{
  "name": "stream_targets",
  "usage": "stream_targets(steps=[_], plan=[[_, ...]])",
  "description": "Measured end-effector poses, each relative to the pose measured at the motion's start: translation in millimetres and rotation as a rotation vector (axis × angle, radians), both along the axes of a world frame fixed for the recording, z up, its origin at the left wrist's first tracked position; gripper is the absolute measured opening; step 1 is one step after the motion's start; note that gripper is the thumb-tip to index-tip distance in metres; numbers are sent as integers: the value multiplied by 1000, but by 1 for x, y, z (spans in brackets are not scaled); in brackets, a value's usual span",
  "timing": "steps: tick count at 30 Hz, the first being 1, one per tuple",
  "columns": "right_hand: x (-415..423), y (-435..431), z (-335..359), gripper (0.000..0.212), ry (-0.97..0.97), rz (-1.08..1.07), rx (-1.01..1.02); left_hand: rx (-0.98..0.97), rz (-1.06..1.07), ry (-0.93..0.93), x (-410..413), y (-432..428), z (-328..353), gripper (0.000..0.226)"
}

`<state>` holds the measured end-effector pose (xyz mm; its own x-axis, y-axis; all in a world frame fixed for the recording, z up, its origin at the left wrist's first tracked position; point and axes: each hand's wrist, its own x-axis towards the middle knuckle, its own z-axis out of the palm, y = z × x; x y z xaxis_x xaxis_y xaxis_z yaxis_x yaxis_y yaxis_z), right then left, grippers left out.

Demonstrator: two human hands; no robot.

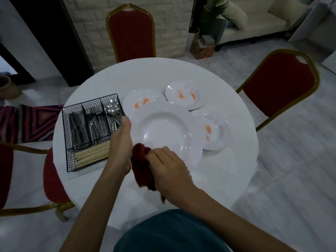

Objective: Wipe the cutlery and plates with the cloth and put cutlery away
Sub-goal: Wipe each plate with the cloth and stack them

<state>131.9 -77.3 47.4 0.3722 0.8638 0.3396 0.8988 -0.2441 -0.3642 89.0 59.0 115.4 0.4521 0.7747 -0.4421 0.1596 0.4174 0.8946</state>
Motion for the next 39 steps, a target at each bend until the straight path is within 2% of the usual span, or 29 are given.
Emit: stream_targets(steps=[2,5,7,9,11,12,16,18,22,26,29,30,33,34,36,39], plan=[[14,-17,-2,34,-74,-3,-2,-9,46,14,-6,12,0,64],[43,-31,-2,26,-190,-184,48,-29,115,-6,-11,20,4,43],[49,-36,0,29,-193,-309,50,-47,140,-9,-10,16,6,39],[36,-36,1,32,-183,-297,0,-51,141,-24,-8,11,4,50],[13,-33,2,36,-150,-184,-49,-56,137,-26,-4,7,-5,75],[3,-31,4,39,-112,-125,-67,-58,120,-26,-2,4,-9,81],[-4,-15,9,50,-26,-27,-134,-67,51,-27,3,-19,-8,56],[12,-6,7,57,-35,-54,-184,-53,19,-16,5,-30,-7,55],[61,-5,7,69,5,-243,-278,-1,-10,0,8,-36,-3,62],[62,-25,12,61,-119,-283,-267,-22,46,-31,3,-22,4,51],[31,-44,19,56,-78,-221,-274,-36,114,-25,0,-16,11,45],[19,-47,21,56,-39,-173,-276,-29,144,-32,0,-15,11,48],[-1,-42,33,54,53,-10,-250,-20,212,-28,5,-17,3,88],[1,-38,37,56,105,38,-250,-6,220,-14,8,-23,2,89],[16,-28,40,60,196,111,-256,30,202,30,15,-39,8,70],[46,-21,31,63,171,68,-180,67,142,46,29,-63,7,54]])
